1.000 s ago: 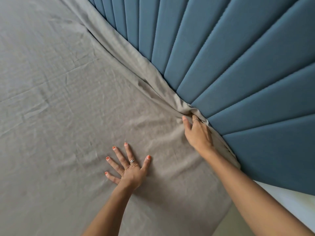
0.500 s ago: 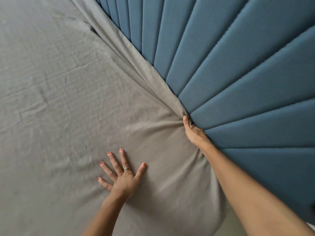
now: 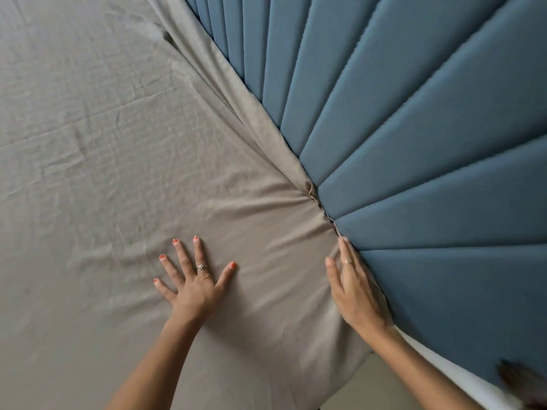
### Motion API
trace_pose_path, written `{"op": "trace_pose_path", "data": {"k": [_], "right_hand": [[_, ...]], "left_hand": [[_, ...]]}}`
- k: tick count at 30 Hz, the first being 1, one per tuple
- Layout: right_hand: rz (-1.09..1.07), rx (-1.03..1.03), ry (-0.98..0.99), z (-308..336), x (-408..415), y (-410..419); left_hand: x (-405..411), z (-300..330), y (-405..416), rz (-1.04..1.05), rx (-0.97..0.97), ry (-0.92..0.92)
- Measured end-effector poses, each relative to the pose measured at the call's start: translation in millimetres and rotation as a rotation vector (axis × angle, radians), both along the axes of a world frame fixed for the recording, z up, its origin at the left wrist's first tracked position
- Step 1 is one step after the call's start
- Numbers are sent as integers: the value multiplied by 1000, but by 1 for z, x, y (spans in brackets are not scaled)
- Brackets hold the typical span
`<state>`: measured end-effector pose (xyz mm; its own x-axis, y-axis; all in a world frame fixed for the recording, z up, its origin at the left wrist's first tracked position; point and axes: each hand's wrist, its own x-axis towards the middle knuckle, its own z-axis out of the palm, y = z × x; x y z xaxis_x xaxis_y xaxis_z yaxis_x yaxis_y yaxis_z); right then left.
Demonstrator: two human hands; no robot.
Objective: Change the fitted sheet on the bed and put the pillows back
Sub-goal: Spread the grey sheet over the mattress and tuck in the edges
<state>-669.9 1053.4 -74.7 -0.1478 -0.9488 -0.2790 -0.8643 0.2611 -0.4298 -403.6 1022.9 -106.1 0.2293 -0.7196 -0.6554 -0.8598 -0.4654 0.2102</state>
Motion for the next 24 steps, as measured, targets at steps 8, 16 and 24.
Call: {"op": "trace_pose_path", "data": {"k": [8, 16, 24], "right_hand": [[-101, 126, 15, -20, -1, 1], [-43, 393, -218, 20, -32, -21], [43, -54, -302, 151, 6, 77]], "left_hand": [[-10, 21, 18, -22, -22, -37], [-32, 117, 91, -252, 127, -99], [-64, 262, 134, -537, -75, -142]]}}
